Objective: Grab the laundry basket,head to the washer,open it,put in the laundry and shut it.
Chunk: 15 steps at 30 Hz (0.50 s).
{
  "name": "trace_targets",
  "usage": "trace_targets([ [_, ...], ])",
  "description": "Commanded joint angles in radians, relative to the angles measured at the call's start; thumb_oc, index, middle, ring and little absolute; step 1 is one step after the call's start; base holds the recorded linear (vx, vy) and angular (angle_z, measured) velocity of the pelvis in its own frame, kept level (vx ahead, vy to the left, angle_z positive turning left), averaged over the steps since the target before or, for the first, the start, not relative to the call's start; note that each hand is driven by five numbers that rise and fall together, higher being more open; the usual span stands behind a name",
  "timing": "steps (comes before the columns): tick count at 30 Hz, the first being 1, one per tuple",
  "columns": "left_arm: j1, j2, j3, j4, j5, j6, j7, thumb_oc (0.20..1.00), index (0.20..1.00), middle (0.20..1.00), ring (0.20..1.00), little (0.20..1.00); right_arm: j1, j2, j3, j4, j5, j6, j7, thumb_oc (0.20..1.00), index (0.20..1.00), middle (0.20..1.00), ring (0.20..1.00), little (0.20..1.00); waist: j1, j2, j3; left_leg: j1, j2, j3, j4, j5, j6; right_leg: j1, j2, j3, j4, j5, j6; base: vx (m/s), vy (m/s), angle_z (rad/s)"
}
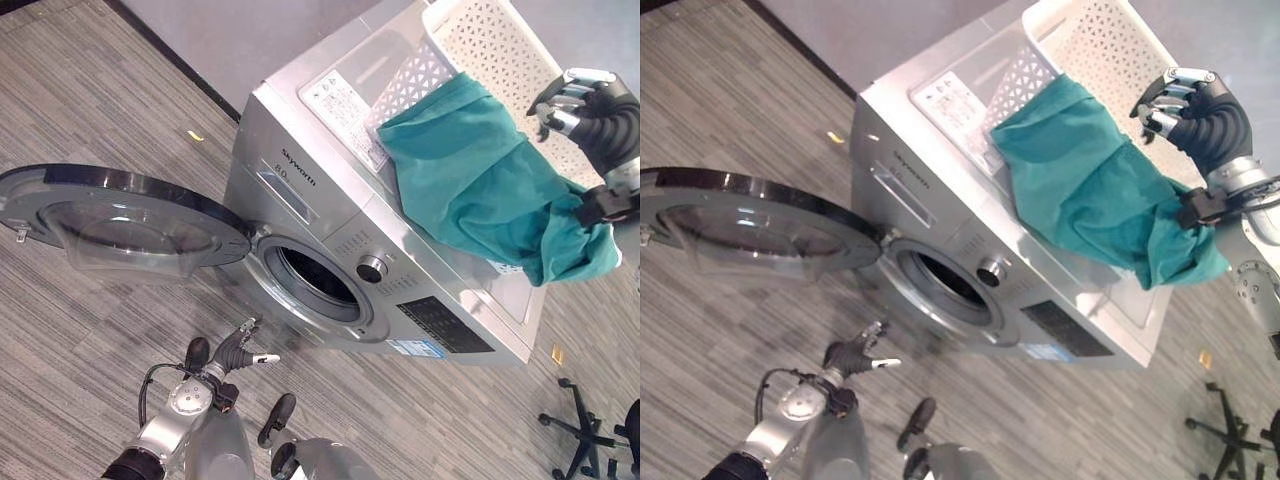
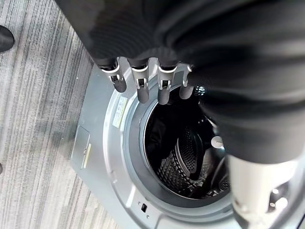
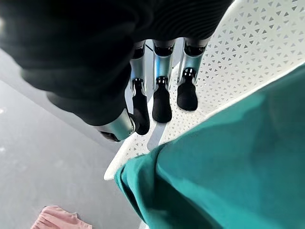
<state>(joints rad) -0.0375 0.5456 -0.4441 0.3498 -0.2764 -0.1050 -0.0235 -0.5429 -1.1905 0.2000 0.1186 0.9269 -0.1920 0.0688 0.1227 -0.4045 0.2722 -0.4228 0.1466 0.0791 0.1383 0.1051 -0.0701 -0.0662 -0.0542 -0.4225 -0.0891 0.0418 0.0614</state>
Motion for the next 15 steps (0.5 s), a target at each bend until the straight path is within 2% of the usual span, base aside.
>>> trace_targets([
  [1, -0.003, 0.008, -0.018, -0.048, -0.022, -0.052, -0.014, 1.000, 1.000, 1.000, 1.000, 1.000, -0.060, -0.039, -0.028, 0.033, -0.013, -0.041, -0.008, 0.200, 0.200, 0.200, 0.200, 0.200, 0.016, 0.000, -0.001, 0.026, 0.005, 0.038, -0.089, -0.016, 0.004, 0.086, 0.010, 0.031, 0.089, -0.167, 0.017, 0.01, -0.022, 0.08],
  [7, -0.003, 0.021, -0.010, -0.072, -0.023, -0.054, -0.010, 1.000, 1.000, 1.000, 1.000, 1.000, -0.061, -0.041, -0.033, 0.030, -0.007, -0.049, -0.011, 0.200, 0.200, 0.200, 0.200, 0.200, 0.019, -0.013, 0.009, 0.012, 0.004, 0.022, -0.086, -0.012, 0.003, 0.076, 0.018, 0.031, 0.090, -0.170, 0.011, 0.00, -0.025, 0.12],
  [8, -0.001, 0.025, -0.009, -0.077, -0.023, -0.055, -0.011, 1.000, 1.000, 1.000, 1.000, 1.000, -0.060, -0.045, -0.032, 0.028, -0.012, -0.049, -0.010, 0.495, 0.495, 0.495, 0.495, 0.495, 0.020, -0.017, 0.010, 0.010, 0.004, 0.019, -0.085, -0.012, 0.003, 0.073, 0.020, 0.032, 0.090, -0.171, 0.010, 0.00, -0.015, 0.06],
  [9, 0.000, 0.026, -0.007, -0.079, -0.024, -0.055, -0.011, 1.000, 1.000, 1.000, 1.000, 1.000, -0.060, -0.047, -0.031, 0.029, -0.018, -0.047, -0.011, 0.730, 0.730, 0.730, 0.730, 0.730, 0.021, -0.019, 0.013, 0.007, 0.004, 0.019, -0.083, -0.012, 0.002, 0.072, 0.020, 0.031, 0.091, -0.170, 0.010, -0.01, -0.021, 0.07],
  [10, -0.001, 0.030, -0.004, -0.083, -0.024, -0.055, -0.011, 1.000, 1.000, 1.000, 1.000, 1.000, -0.065, -0.054, -0.025, 0.030, -0.028, -0.044, -0.015, 1.000, 1.000, 1.000, 1.000, 1.000, 0.024, -0.021, 0.017, 0.004, 0.005, 0.018, -0.082, -0.010, 0.002, 0.070, 0.021, 0.030, 0.092, -0.171, 0.010, -0.02, -0.039, 0.10],
  [15, 0.010, 0.061, 0.019, -0.147, -0.029, -0.063, -0.004, 1.000, 1.000, 1.000, 1.000, 1.000, -0.057, -0.160, -0.034, 0.021, -0.084, -0.043, -0.016, 1.000, 1.000, 1.000, 1.000, 1.000, 0.023, -0.044, 0.047, -0.027, 0.013, 0.003, -0.069, -0.003, -0.003, 0.047, 0.031, 0.028, 0.097, -0.168, 0.006, -0.02, -0.037, 0.07],
])
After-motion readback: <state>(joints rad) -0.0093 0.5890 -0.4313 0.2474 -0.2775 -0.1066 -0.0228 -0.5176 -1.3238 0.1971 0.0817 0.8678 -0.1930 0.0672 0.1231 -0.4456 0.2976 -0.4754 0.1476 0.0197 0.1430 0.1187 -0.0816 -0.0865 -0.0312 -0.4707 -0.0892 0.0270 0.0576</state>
